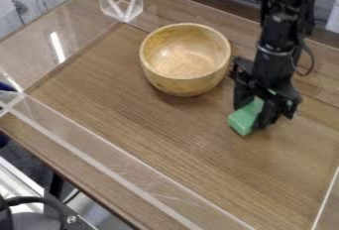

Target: Put the green block in the brown bowl

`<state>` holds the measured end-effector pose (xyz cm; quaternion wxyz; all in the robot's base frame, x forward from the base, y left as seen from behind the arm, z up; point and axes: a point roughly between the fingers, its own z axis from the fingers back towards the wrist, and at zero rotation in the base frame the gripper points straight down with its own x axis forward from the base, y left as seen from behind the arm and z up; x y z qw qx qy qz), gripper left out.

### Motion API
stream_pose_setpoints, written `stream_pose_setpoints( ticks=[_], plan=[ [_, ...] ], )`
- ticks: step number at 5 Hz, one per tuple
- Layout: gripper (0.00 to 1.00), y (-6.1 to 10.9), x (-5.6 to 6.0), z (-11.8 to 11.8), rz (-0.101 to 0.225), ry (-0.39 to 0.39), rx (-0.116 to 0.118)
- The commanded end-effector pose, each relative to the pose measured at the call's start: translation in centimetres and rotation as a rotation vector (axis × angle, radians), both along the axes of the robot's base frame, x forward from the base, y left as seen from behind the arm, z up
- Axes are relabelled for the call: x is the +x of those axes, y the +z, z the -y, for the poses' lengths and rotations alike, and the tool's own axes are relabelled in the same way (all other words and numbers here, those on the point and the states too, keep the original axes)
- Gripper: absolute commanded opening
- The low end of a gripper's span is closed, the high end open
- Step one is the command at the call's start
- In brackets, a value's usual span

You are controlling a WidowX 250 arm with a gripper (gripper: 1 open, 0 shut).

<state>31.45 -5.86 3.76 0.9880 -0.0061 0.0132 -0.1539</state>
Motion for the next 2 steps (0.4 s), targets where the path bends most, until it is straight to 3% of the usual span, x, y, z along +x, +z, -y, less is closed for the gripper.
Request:
stream_pose_setpoints(
  ticks=[1, 2],
  plan=[
    [0.00, 4.7, 0.8, -1.0, 0.114, 0.033, -0.004],
    [0.00, 7.6, 1.1, -2.8, 0.162, 0.077, 0.005]
  ],
)
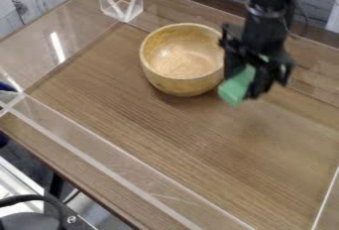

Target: Put the green block in the brown bowl

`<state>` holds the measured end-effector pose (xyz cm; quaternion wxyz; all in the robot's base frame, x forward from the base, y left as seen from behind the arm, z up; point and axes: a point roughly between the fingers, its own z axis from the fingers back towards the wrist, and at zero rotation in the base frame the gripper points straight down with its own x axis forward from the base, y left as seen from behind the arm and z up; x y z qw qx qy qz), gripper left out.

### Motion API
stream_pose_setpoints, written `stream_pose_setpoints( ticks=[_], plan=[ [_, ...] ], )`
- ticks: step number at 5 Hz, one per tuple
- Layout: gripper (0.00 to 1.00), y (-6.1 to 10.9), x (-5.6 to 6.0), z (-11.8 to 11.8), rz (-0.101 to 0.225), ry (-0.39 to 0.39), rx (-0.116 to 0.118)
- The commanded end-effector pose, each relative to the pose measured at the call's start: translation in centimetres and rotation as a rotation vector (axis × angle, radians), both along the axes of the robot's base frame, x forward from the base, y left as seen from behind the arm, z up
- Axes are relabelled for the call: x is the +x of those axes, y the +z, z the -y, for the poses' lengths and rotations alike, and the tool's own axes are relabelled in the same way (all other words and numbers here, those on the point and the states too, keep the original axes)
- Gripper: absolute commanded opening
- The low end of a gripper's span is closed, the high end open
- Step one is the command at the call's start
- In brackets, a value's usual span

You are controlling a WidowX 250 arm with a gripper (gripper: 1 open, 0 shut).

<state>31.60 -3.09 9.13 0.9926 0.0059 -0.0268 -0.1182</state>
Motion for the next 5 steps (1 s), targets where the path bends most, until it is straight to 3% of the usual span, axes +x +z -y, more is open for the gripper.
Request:
stream_pose_setpoints(
  ticks=[1, 2, 5],
  plan=[
    [0.00, 3.3, 1.7, -3.5, 0.094, 0.076, 0.008],
    [0.00, 3.5, 2.0, -6.6, 0.097, 0.125, 0.018],
    [0.00, 1.3, 1.7, -9.1, 0.068, 0.154, 0.027]
  ],
)
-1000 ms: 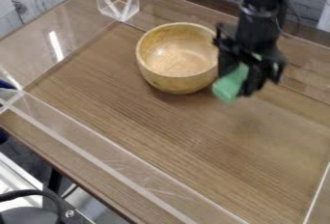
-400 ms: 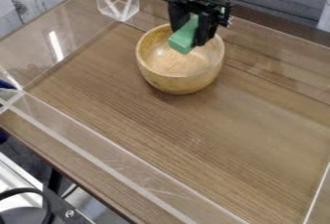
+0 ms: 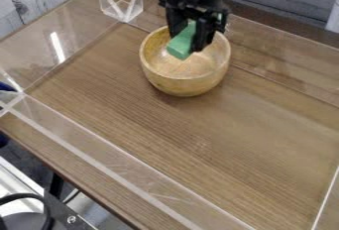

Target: Put the green block in the brown bowl

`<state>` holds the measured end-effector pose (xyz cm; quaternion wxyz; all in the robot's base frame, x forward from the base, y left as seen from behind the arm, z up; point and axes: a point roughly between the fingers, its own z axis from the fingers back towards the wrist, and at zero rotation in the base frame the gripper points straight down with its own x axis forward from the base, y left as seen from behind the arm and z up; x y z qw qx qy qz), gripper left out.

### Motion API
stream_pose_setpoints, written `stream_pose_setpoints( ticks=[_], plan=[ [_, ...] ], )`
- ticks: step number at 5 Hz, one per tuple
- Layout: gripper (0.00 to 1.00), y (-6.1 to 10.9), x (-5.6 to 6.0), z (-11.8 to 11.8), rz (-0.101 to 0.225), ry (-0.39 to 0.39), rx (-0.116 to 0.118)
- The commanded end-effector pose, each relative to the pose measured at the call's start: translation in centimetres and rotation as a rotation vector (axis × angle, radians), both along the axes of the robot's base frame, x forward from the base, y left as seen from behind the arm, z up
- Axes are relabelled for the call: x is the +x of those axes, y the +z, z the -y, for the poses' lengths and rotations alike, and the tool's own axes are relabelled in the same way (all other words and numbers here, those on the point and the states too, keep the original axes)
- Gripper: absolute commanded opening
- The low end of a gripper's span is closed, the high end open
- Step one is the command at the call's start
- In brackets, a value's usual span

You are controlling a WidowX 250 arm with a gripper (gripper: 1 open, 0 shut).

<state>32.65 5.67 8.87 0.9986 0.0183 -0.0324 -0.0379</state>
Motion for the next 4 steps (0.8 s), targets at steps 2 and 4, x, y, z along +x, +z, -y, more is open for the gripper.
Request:
stream_pose_setpoints(
  ticks=[2, 4],
  plan=[
    [0.00, -0.6, 0.4, -1.1, 0.028, -0.006, 0.020],
    [0.00, -0.9, 0.5, -1.2, 0.026, 0.000, 0.014]
  ],
)
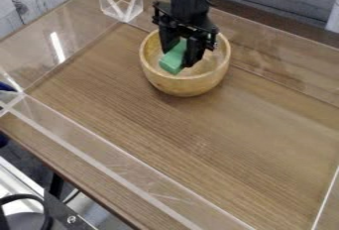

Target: Put the green block in the brown bowl

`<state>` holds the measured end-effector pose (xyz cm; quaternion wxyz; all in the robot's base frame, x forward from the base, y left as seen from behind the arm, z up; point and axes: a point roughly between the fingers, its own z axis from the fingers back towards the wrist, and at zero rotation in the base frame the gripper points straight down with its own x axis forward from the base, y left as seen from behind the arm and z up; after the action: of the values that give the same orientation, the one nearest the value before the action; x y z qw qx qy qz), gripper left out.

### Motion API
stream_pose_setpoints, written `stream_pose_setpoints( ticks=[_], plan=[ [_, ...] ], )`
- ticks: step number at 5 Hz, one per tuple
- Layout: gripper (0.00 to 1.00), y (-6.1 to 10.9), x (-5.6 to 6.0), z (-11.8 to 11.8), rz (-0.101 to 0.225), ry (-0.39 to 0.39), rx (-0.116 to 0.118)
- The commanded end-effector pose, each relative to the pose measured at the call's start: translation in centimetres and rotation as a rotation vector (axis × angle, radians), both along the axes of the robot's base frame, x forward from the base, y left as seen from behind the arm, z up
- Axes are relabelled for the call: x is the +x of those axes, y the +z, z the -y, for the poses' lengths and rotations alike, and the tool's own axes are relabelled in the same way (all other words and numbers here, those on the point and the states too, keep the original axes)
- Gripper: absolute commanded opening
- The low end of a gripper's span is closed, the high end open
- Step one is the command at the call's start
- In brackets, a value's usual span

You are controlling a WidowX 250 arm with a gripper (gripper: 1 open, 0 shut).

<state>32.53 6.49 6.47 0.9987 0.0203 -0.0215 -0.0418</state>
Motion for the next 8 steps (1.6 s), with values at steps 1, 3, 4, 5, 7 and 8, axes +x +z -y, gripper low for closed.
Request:
stream_pose_setpoints(
  ticks=[1, 3, 4, 5, 7, 8],
  plan=[
    [0.00, 1.7, 0.6, -0.3, 0.053, 0.011, 0.002],
    [0.00, 2.4, 0.7, -0.1, 0.066, 0.018, -0.014],
    [0.00, 2.7, 0.7, 0.0, 0.073, 0.021, -0.023],
    [0.00, 3.1, 0.8, 0.1, 0.080, 0.024, -0.031],
    [0.00, 2.5, 1.1, -0.3, 0.067, 0.031, -0.028],
    [0.00, 2.1, 1.3, -0.5, 0.060, 0.035, -0.026]
  ],
)
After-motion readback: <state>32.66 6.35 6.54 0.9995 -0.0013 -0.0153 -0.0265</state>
